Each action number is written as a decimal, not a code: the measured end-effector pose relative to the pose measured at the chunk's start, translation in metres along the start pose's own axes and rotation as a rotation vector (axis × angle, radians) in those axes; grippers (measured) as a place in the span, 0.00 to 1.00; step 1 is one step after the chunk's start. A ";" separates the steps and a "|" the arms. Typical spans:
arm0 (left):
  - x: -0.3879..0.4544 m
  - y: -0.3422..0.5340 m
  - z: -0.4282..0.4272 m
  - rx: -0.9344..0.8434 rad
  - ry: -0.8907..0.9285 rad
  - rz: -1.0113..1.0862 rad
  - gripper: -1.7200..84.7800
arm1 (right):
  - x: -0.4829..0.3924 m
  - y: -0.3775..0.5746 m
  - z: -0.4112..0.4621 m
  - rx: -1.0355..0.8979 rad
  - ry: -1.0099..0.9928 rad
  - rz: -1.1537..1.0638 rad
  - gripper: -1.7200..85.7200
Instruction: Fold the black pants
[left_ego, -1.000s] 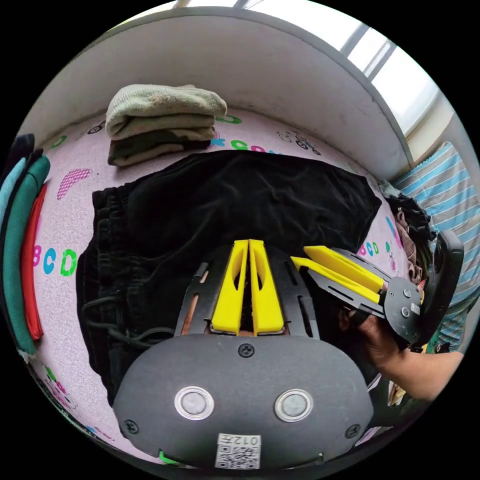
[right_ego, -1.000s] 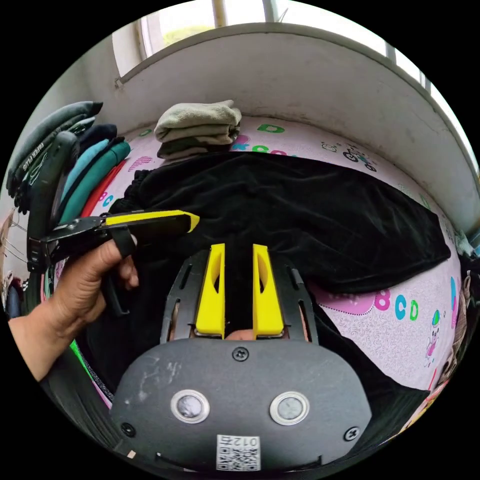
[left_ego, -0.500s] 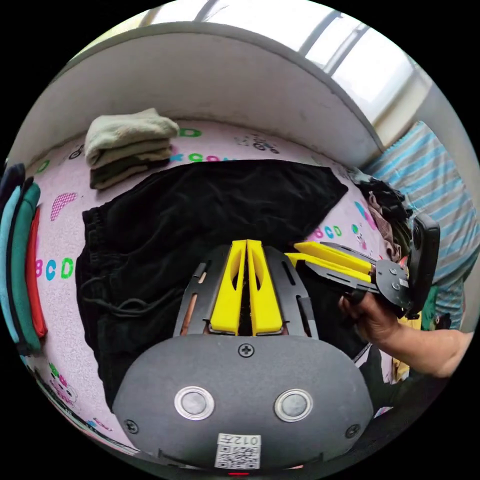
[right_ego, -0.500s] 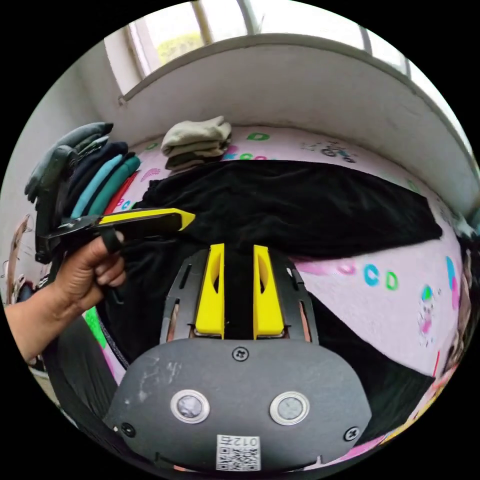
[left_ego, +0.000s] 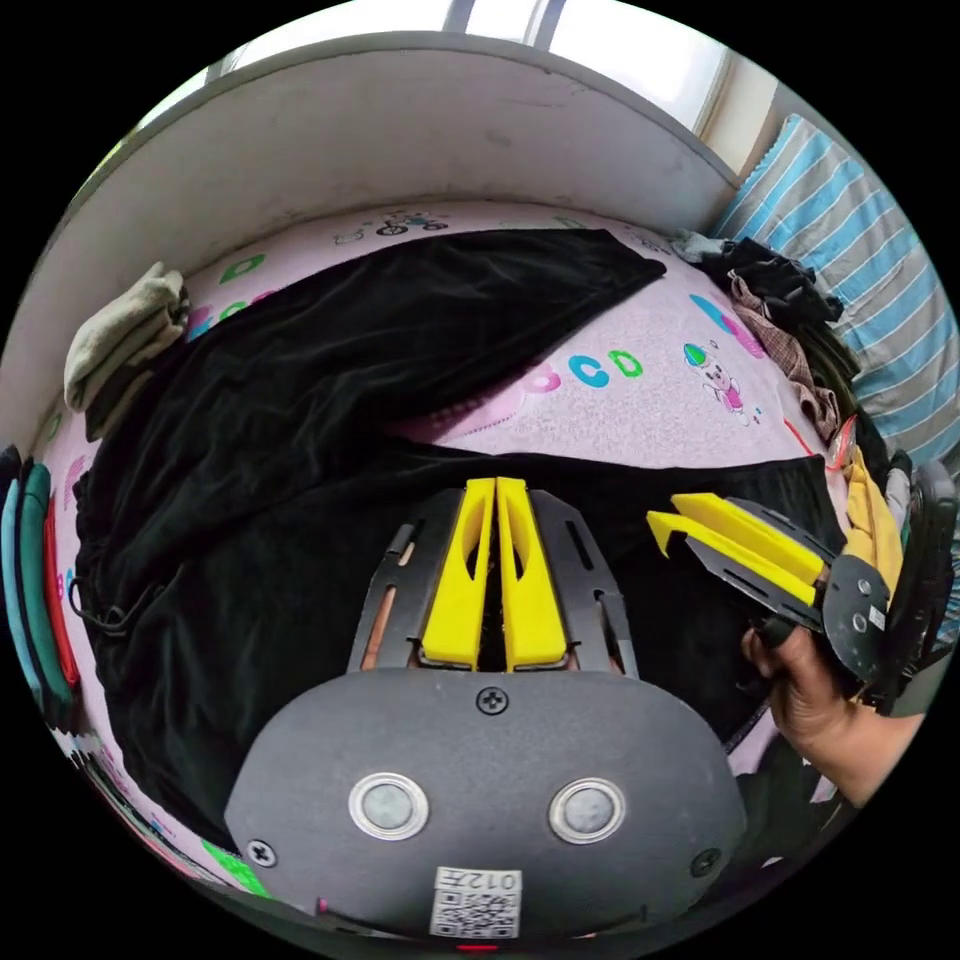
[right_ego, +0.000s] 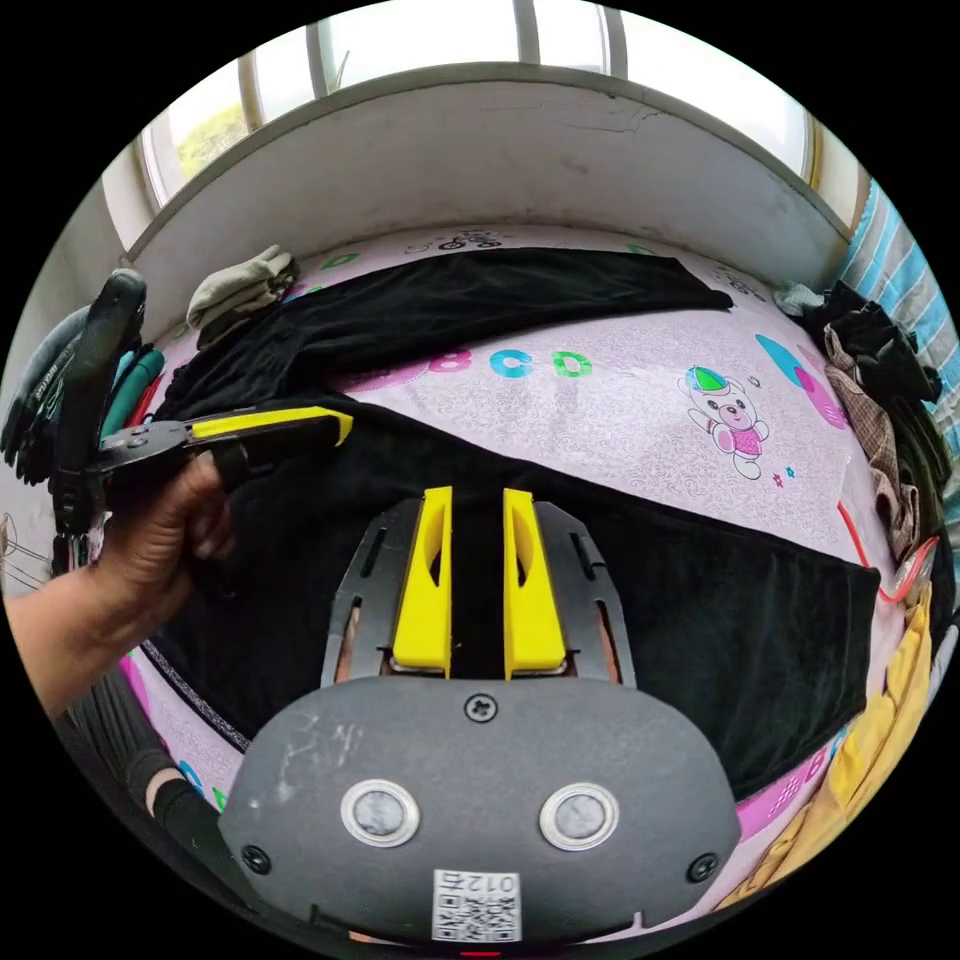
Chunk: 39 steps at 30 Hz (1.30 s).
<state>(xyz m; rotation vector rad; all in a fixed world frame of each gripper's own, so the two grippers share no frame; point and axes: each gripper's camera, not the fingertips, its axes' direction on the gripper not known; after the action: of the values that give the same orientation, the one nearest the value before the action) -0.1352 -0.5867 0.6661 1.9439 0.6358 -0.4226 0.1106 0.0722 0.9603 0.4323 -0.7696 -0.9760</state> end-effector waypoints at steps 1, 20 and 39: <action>0.005 0.000 0.004 0.013 -0.019 0.016 0.02 | 0.002 -0.002 -0.001 -0.003 -0.008 -0.001 0.11; 0.061 0.024 0.016 0.006 0.109 0.042 0.03 | 0.121 0.012 -0.066 0.008 0.067 0.111 0.10; 0.106 0.036 0.028 0.025 0.162 0.056 0.03 | 0.188 0.024 -0.085 0.004 0.027 0.136 0.09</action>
<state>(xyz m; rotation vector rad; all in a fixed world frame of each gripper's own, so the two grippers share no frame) -0.0291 -0.5984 0.6218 2.0287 0.6803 -0.2412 0.2506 -0.0786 0.9913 0.3907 -0.7660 -0.8407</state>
